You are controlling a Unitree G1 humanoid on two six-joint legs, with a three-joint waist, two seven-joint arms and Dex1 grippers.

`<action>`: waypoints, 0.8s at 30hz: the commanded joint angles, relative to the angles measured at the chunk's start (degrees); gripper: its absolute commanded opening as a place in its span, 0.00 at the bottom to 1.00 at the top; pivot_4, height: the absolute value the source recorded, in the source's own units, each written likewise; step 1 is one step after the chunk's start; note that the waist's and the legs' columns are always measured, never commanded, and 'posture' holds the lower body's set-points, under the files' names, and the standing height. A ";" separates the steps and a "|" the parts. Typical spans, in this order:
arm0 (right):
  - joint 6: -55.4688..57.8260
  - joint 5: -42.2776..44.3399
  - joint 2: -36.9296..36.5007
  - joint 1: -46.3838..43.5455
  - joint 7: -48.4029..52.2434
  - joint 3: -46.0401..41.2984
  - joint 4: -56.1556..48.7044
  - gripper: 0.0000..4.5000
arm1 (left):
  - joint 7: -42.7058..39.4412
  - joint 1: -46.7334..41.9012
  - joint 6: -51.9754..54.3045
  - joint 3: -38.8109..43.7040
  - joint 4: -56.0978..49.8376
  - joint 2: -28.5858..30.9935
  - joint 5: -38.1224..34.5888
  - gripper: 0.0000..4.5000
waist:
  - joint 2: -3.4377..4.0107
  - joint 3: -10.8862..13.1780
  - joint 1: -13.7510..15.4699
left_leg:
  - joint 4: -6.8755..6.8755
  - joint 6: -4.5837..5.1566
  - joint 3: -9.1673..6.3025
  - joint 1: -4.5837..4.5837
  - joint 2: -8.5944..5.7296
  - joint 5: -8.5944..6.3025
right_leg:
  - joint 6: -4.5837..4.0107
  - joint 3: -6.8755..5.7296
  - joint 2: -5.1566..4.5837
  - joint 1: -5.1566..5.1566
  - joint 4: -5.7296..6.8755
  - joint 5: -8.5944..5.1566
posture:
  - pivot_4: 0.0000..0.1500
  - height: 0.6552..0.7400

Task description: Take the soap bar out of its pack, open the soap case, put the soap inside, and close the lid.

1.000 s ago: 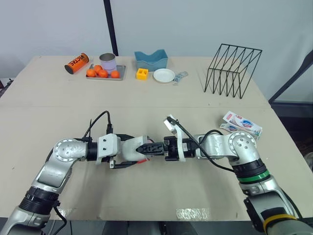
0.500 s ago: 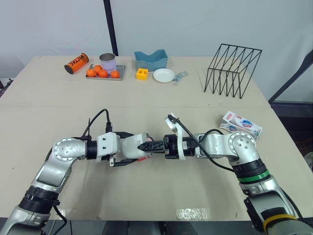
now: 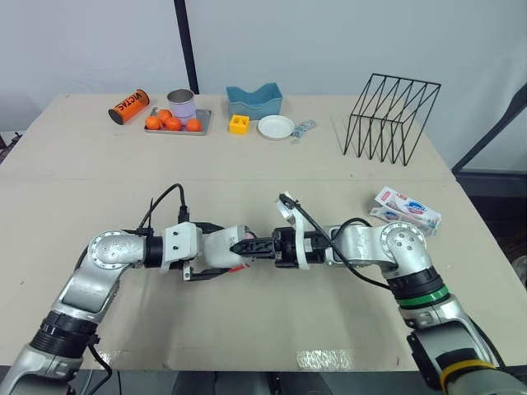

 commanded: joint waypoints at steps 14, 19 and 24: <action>0.33 1.31 2.43 -1.98 0.17 -1.12 -1.87 0.45 | 0.95 -0.52 0.57 -0.03 -2.22 0.29 -0.20 0.89 | 0.00 0.00 0.00 | 0.00 0.00 0.00 0.00 0.01 0.00 | 0.00 0.00 0.00 -0.01 0.00 0.00 | 1.00 1.00; 0.68 1.31 2.01 -2.19 0.66 -1.09 -2.71 0.45 | 0.01 -0.82 0.96 0.28 -1.66 0.83 -0.99 0.89 | 0.00 0.00 0.00 | 0.00 0.00 0.00 0.00 0.00 0.00 | 0.00 0.00 0.00 -0.01 0.00 0.00 | 1.00 1.00; 1.10 1.31 0.83 -1.32 0.51 -0.63 -2.88 0.45 | 0.87 -1.20 -0.35 1.13 -0.61 0.65 -0.47 1.00 | 0.00 0.00 0.00 | 0.00 0.00 0.00 0.00 0.01 0.00 | 0.00 0.00 0.00 -0.01 0.00 0.00 | 1.00 1.00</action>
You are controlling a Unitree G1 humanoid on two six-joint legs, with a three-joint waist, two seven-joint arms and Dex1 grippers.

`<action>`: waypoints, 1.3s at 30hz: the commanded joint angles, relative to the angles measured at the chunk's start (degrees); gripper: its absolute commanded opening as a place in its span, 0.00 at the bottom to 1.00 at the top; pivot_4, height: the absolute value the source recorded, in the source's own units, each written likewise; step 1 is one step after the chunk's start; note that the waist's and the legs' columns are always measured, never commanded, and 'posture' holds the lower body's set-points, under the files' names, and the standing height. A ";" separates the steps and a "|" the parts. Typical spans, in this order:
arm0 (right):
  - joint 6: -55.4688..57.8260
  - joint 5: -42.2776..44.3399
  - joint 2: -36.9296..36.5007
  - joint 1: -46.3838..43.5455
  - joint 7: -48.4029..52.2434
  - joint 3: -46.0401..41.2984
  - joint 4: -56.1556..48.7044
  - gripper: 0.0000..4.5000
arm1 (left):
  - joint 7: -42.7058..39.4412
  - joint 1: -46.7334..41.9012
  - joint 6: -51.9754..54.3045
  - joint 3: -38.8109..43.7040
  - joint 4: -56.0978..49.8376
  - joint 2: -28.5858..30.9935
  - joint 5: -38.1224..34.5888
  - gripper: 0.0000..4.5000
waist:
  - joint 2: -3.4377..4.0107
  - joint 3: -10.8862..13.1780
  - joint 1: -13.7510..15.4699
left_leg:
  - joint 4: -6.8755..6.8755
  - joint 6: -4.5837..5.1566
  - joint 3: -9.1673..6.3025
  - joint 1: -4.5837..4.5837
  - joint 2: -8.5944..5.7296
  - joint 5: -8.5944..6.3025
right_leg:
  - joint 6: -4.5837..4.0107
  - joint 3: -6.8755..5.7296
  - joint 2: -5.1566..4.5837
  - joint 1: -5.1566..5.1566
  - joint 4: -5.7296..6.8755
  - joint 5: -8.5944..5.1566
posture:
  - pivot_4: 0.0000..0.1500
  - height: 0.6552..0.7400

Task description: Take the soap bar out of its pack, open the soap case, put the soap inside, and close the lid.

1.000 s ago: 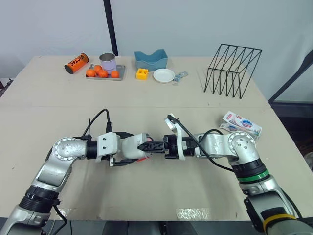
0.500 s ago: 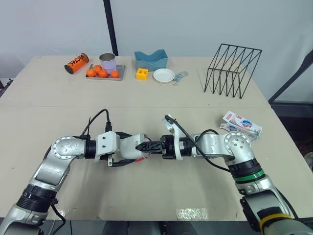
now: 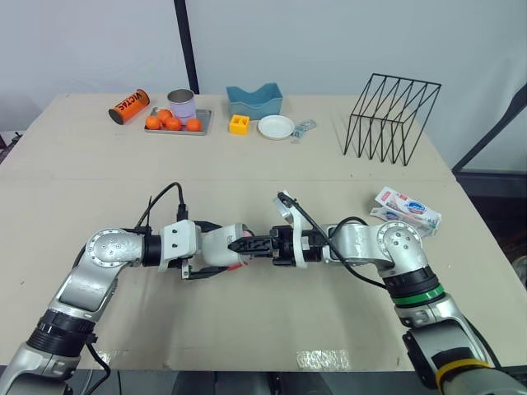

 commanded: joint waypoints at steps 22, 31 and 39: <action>0.57 1.38 -2.78 -1.00 1.17 -3.69 -0.57 0.44 | -0.97 2.90 -4.16 3.43 -0.63 2.41 -1.72 1.00 | 0.00 0.00 0.00 | 0.00 0.00 0.00 0.00 0.00 0.00 | 0.00 0.00 -0.01 -0.01 0.00 0.00 | 1.00 1.00; 1.97 1.38 -6.59 -0.95 1.87 -4.30 -1.49 0.44 | -2.58 3.64 -2.42 5.26 1.43 4.87 -3.48 1.00 | 0.00 0.00 0.00 | -0.01 0.00 0.01 0.00 0.01 0.00 | -0.01 0.01 0.00 -0.02 0.00 0.00 | 1.00 1.00; 2.56 1.38 -12.28 -2.20 2.11 -4.95 -3.05 0.44 | -4.49 4.05 1.40 7.95 0.74 5.90 -8.55 1.00 | 0.01 0.01 0.00 | -0.01 0.00 0.02 -0.01 0.01 0.00 | 0.00 0.02 0.00 -0.03 0.00 0.00 | 1.00 1.00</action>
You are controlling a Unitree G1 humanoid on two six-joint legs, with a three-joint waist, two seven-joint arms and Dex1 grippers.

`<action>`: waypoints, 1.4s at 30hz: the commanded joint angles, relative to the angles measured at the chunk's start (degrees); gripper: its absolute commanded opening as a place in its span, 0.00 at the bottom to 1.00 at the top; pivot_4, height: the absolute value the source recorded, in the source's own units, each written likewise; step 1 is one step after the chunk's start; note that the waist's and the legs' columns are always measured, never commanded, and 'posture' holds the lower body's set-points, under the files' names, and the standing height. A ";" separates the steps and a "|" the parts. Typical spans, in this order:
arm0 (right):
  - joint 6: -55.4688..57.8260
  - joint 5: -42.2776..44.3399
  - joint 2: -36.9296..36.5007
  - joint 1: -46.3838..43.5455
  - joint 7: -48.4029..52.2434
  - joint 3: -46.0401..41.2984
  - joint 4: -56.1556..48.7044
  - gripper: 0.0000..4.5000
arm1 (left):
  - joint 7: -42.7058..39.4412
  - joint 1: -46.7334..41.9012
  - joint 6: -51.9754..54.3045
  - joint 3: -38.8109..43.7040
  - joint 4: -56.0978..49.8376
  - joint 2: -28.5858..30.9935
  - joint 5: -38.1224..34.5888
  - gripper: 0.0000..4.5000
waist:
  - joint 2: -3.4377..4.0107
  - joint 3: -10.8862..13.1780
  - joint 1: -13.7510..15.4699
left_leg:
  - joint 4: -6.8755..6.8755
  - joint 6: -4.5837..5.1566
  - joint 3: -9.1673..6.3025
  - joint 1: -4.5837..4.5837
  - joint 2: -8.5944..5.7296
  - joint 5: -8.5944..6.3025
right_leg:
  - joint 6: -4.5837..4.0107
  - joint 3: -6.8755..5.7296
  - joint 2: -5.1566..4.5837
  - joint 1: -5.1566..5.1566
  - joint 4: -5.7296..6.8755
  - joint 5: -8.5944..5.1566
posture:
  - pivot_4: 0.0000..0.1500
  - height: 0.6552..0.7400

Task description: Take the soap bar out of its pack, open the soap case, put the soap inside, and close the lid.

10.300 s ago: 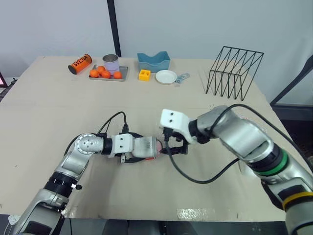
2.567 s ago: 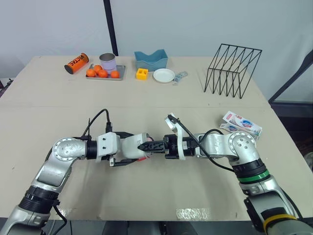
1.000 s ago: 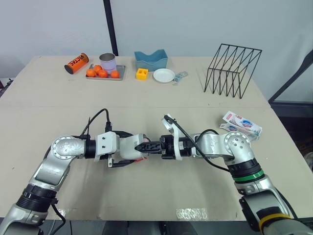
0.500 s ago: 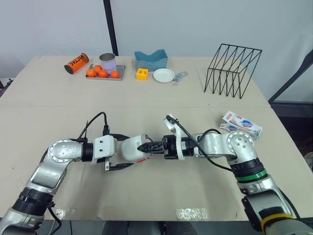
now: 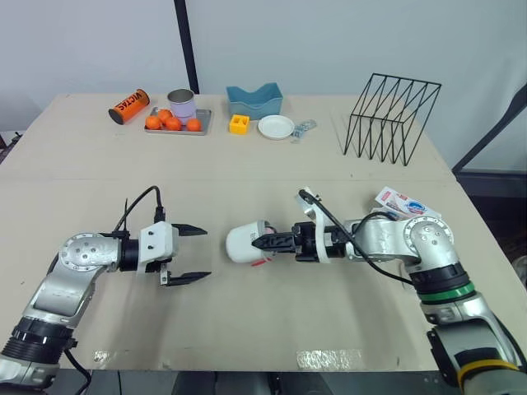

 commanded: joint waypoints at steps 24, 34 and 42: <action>-2.45 -63.89 -22.82 -26.92 63.96 23.05 -27.91 0.44 | -0.90 -4.11 23.71 3.60 -12.59 0.92 -16.15 1.00 | 0.24 0.14 0.08 | 0.05 -0.04 -0.10 -0.34 0.00 0.02 | -0.06 -0.19 -0.07 -0.34 -0.01 0.00 | 1.00 1.00; -14.34 -85.03 -21.37 -33.47 83.32 31.21 -27.78 0.44 | -0.40 -7.32 21.47 -1.10 -11.95 -3.26 -13.09 1.00 | 0.25 0.15 0.16 | 0.12 -0.05 -0.19 -0.35 -0.03 0.03 | -0.07 -0.31 -0.12 -0.29 -0.01 0.01 | 1.00 1.00; -15.62 -94.18 -19.46 -31.47 88.15 34.77 -27.46 0.44 | 2.01 -9.53 18.20 -3.41 -8.09 -7.37 -8.95 1.00 | 0.25 0.15 0.18 | 0.17 -0.06 -0.20 -0.34 -0.03 0.04 | -0.10 -0.34 -0.12 -0.29 0.06 0.03 | 1.00 1.00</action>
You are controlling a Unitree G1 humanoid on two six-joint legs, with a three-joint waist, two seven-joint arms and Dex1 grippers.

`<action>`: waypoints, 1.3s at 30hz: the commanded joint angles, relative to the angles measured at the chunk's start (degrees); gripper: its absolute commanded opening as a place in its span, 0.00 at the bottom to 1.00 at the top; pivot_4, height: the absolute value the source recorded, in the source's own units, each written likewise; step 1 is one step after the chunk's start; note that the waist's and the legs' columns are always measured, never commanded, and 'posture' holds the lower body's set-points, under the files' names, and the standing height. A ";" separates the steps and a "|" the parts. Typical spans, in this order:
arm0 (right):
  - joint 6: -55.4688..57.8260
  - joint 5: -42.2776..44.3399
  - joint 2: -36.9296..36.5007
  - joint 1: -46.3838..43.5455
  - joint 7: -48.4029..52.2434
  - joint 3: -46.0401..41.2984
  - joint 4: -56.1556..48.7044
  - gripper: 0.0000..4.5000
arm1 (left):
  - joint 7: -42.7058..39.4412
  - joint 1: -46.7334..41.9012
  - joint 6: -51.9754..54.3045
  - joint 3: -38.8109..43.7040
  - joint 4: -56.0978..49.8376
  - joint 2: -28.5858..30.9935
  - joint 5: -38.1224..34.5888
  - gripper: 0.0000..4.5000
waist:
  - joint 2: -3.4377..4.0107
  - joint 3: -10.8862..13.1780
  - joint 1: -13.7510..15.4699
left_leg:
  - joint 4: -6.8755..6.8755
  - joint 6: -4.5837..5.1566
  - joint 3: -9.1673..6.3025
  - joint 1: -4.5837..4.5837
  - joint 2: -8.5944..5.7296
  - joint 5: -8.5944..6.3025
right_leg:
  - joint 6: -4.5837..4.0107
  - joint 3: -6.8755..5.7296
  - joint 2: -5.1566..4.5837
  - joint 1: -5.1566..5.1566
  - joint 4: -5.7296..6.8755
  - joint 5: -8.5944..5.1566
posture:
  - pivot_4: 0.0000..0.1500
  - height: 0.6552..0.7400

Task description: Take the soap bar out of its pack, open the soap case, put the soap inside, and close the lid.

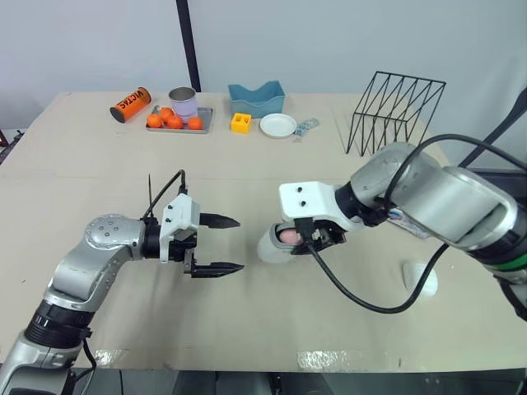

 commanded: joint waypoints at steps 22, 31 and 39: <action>0.06 -14.92 7.31 -1.51 8.74 0.09 5.36 0.44 | 7.49 -4.73 -3.44 -6.97 4.19 -10.79 9.02 1.00 | 0.00 0.00 0.00 | 0.16 -0.02 -0.15 -0.01 -0.05 0.01 | -0.01 -0.16 -0.02 0.09 0.08 0.01 | 1.00 1.00; 0.17 -16.65 8.30 -1.20 9.29 -0.06 5.70 0.44 | 9.44 -6.43 -3.16 -8.04 5.55 -14.22 10.04 1.00 | 0.00 0.00 0.00 | 0.19 -0.03 -0.20 -0.01 -0.07 0.02 | -0.01 -0.19 -0.03 0.11 0.10 0.01 | 1.00 1.00; 0.48 -16.84 9.16 -1.13 9.34 -0.75 5.87 0.44 | 9.33 -6.48 -3.27 -8.17 5.70 -14.49 10.41 1.00 | 0.00 0.00 0.00 | 0.21 -0.03 -0.24 -0.01 -0.08 0.02 | -0.01 -0.22 -0.03 0.13 0.11 0.01 | 1.00 1.00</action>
